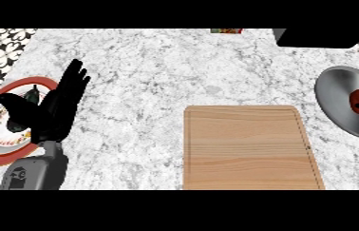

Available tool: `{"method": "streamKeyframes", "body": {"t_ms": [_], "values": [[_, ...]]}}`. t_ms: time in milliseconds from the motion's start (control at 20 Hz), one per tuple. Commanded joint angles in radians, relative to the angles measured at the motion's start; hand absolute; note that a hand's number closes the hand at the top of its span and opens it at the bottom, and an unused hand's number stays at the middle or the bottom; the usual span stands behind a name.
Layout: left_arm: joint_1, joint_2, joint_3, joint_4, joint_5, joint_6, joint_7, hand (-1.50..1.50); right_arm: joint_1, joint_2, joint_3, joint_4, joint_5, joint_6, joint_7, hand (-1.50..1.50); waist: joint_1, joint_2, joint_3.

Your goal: Pick the bell pepper from the cutting board and place it in the pan

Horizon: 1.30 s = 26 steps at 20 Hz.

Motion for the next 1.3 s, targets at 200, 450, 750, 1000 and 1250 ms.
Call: {"method": "streamKeyframes", "body": {"t_ms": [200,450,750,1000,1250], "values": [[0.011,0.003,0.02,0.009,0.004,0.004,-0.007,0.0,0.001,-0.143,-0.199,0.073,-0.217,0.264,-0.093,-1.5,-0.023,-0.006,-0.001],[0.011,-0.022,-0.009,0.017,-0.034,0.027,-0.037,0.0,0.103,-0.256,-0.277,0.12,-0.301,0.48,-0.16,-1.5,-0.035,-0.005,0.001],[0.017,0.036,0.058,-0.002,0.038,-0.023,0.012,0.0,0.243,-0.303,-0.328,0.15,-0.369,0.718,-0.264,-1.5,-0.039,-0.01,0.004],[0.006,0.004,0.032,0.033,0.011,-0.004,-0.016,0.0,0.304,-0.323,-0.315,0.096,-0.376,0.756,-0.295,-1.5,-0.046,-0.006,0.004],[-0.02,0.036,0.054,0.0,0.025,-0.008,0.035,0.0,0.366,-0.297,-0.308,0.069,-0.394,0.734,-0.311,-1.5,-0.038,-0.01,0.003]]}}
